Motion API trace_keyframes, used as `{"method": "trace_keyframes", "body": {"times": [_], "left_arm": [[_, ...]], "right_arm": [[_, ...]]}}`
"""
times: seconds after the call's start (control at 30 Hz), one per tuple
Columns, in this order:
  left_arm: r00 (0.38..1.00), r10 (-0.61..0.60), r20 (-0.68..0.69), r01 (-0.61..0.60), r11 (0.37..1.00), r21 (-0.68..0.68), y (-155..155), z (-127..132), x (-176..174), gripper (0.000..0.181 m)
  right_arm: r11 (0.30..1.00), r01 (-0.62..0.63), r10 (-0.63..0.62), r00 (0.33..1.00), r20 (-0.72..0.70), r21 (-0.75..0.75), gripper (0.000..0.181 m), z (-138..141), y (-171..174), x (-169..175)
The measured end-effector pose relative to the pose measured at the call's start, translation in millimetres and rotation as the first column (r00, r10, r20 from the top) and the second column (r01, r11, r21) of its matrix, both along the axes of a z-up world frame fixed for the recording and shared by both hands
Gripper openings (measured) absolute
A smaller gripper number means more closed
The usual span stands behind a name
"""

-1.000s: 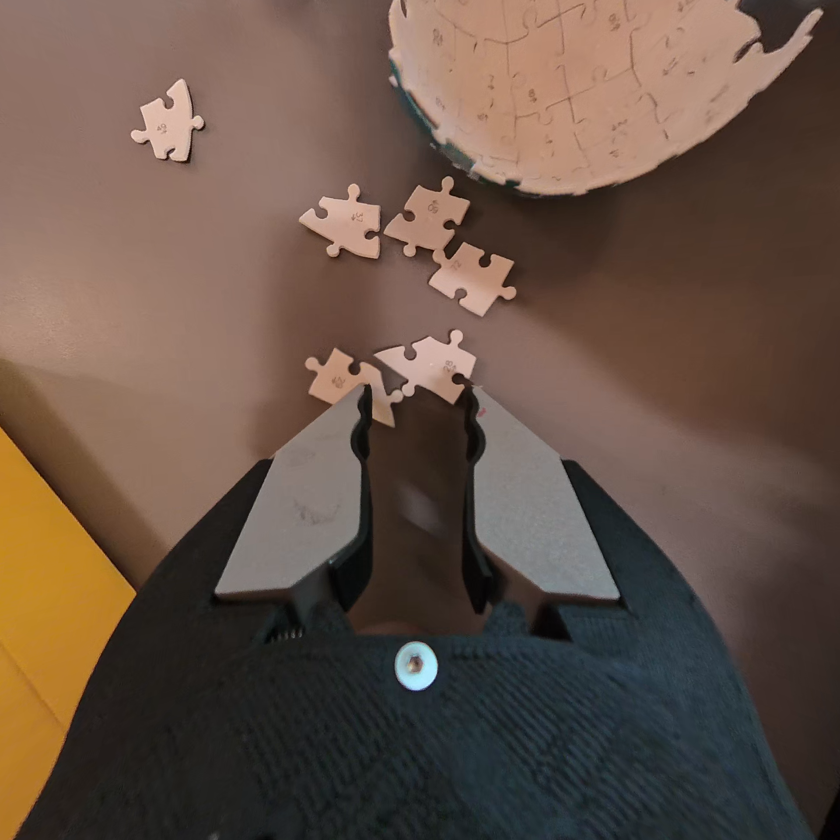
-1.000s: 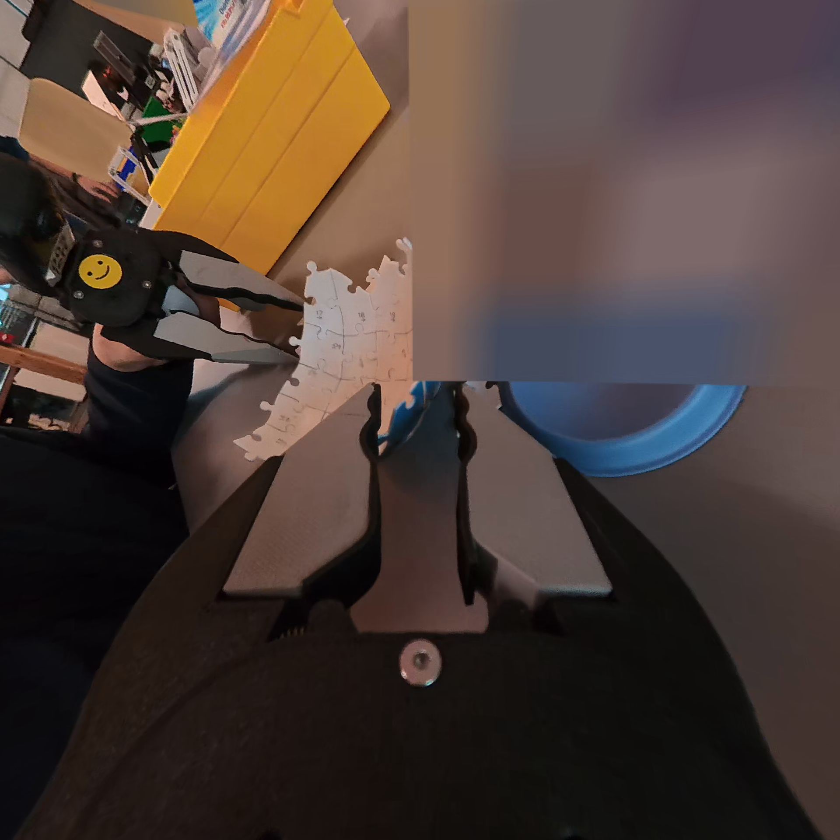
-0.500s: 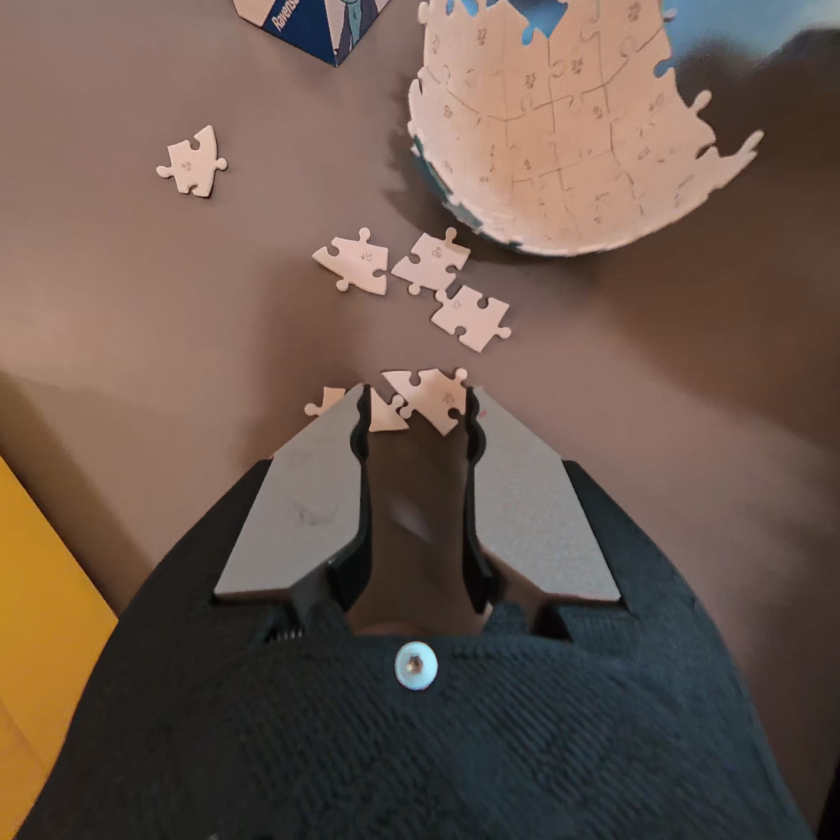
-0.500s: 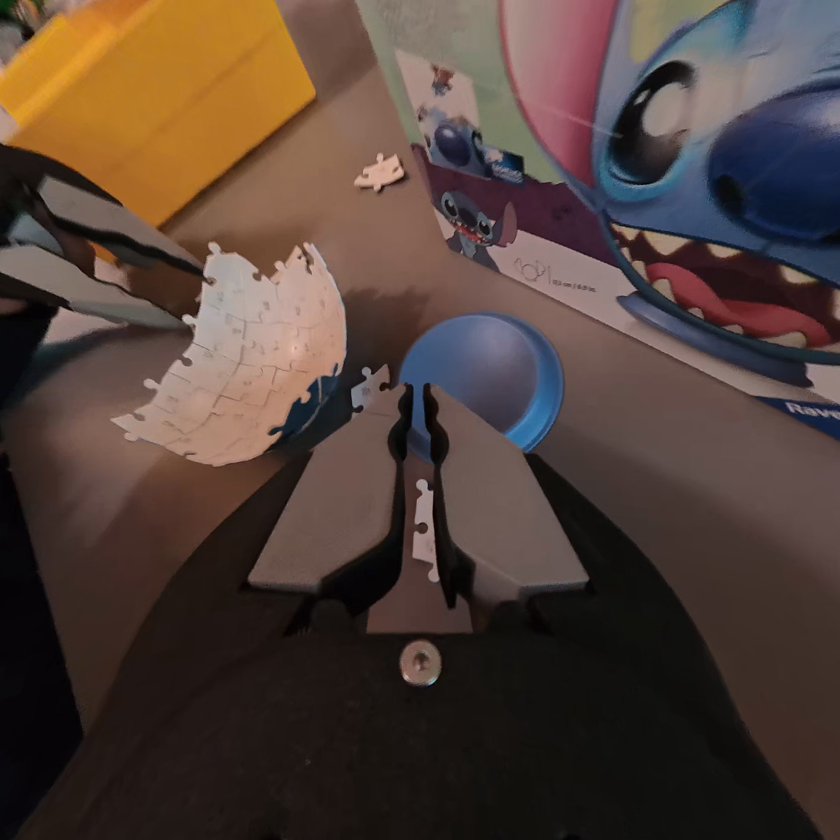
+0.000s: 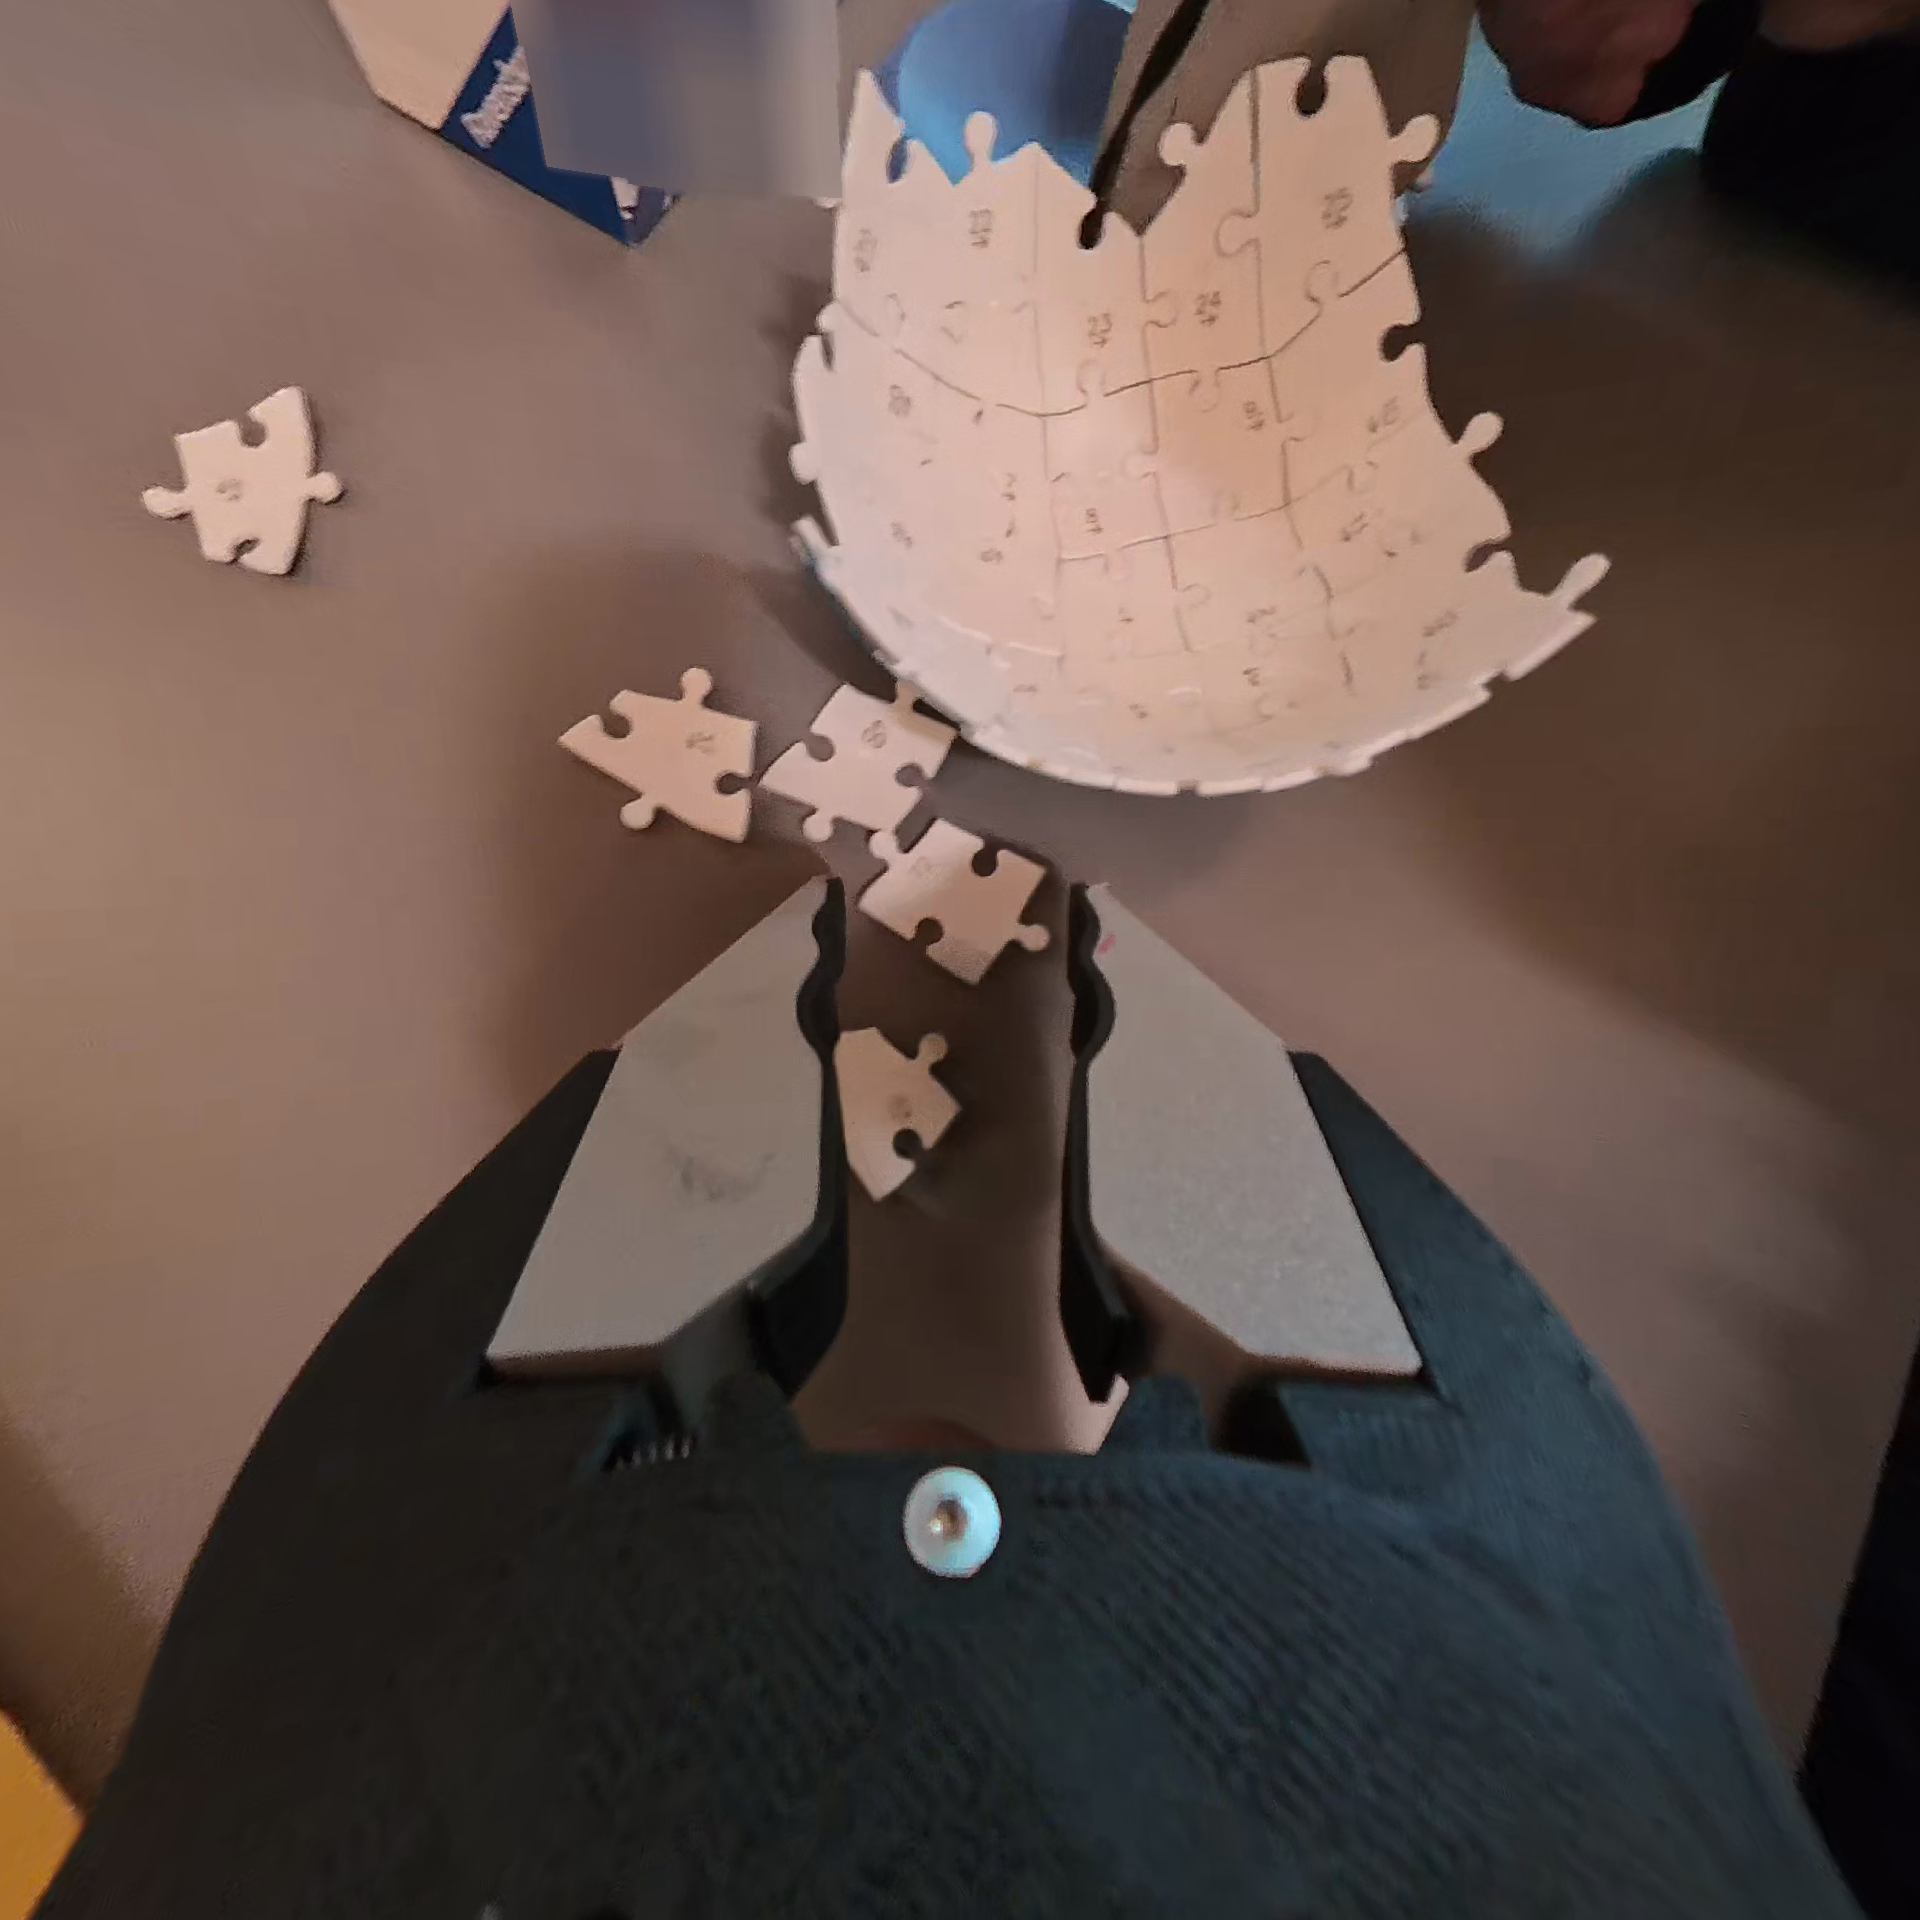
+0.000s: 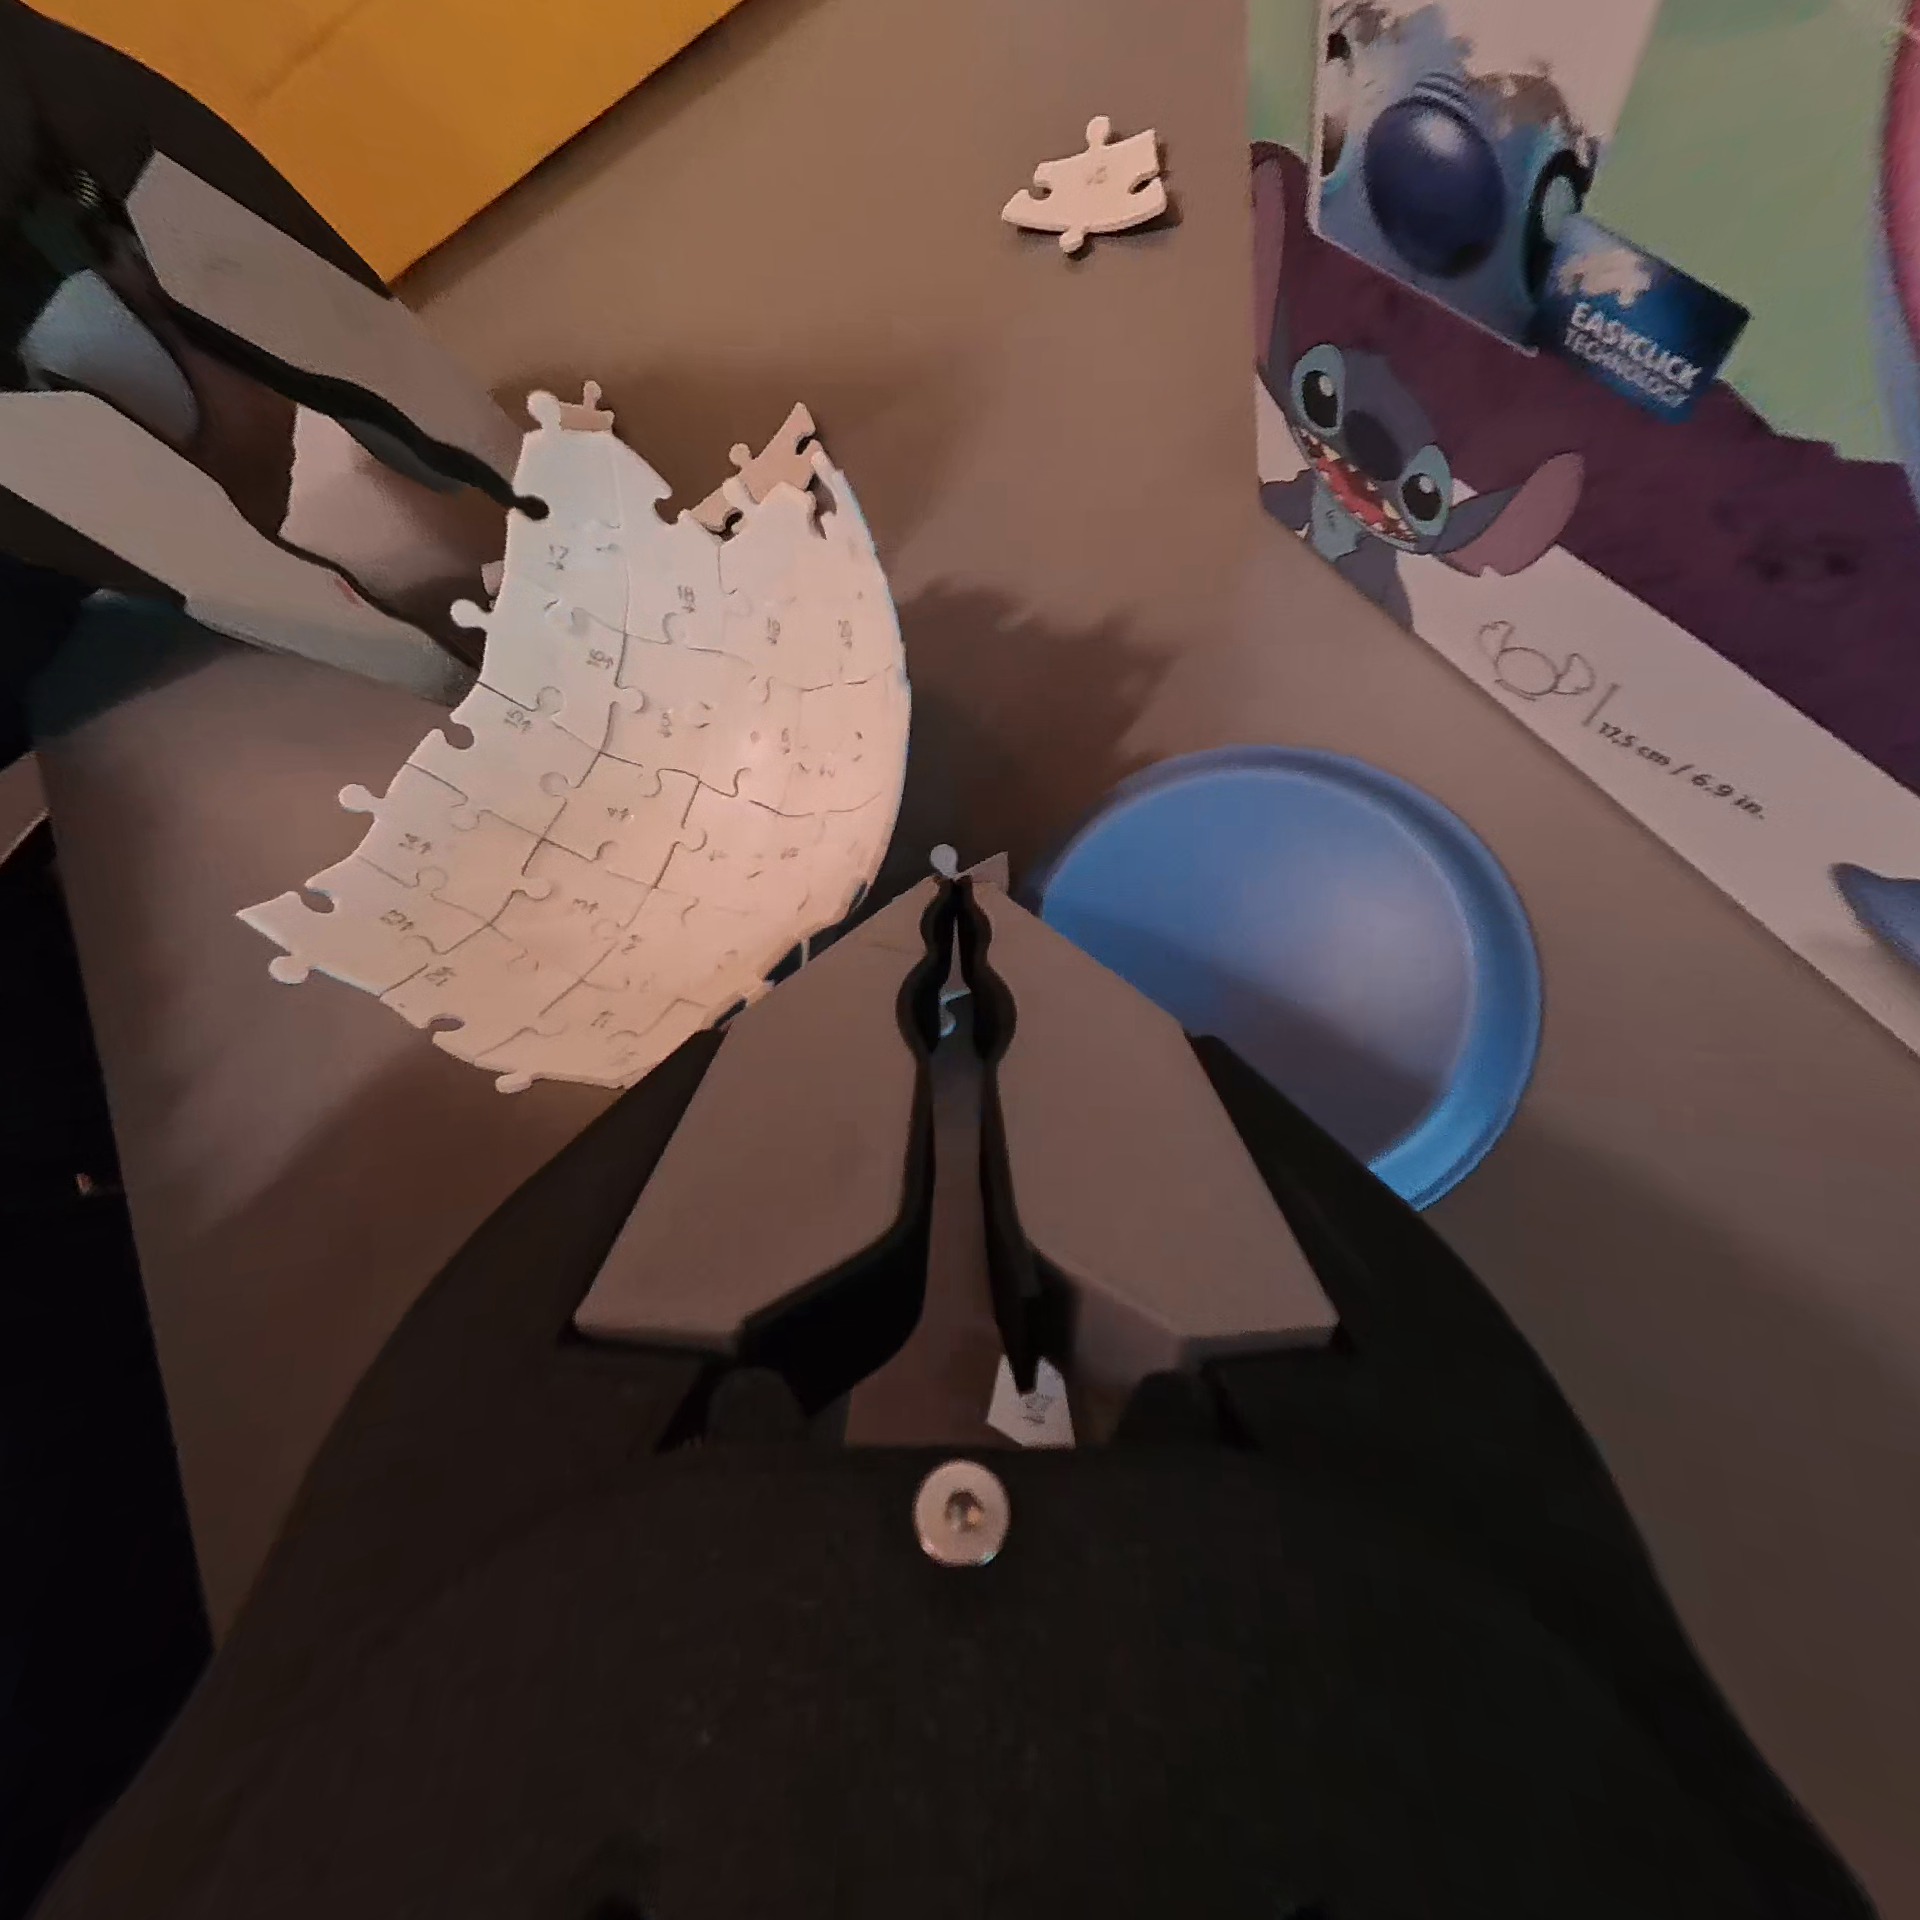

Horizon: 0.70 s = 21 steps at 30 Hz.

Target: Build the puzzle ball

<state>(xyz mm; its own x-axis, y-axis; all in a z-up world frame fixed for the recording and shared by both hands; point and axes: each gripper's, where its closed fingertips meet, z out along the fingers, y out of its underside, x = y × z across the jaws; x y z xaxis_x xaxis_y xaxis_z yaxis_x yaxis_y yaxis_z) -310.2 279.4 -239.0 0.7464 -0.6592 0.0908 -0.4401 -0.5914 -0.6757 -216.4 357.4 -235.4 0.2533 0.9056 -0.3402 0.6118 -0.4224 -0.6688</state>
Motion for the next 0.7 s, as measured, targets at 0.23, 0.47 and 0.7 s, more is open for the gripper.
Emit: {"method": "trace_keyframes", "body": {"times": [0.23, 0.47, 0.7], "left_arm": [[0.993, -0.077, 0.086, 0.078, 0.997, -0.009, -10, 6, 24, 0.043], [0.984, -0.117, 0.136, 0.124, 0.992, -0.040, -26, 2, 27, 0.049], [0.976, -0.132, 0.176, 0.143, 0.988, -0.055, -52, -1, 22, 0.049]], "right_arm": [[0.997, -0.054, 0.050, 0.996, -0.067, -0.063, 0.000, 5, -17, -5], [0.989, -0.110, 0.102, 0.992, -0.075, -0.101, 0.002, 1, -39, -8], [0.978, -0.175, 0.164, 0.981, -0.099, -0.114, 0.004, 2, -72, -12]]}}
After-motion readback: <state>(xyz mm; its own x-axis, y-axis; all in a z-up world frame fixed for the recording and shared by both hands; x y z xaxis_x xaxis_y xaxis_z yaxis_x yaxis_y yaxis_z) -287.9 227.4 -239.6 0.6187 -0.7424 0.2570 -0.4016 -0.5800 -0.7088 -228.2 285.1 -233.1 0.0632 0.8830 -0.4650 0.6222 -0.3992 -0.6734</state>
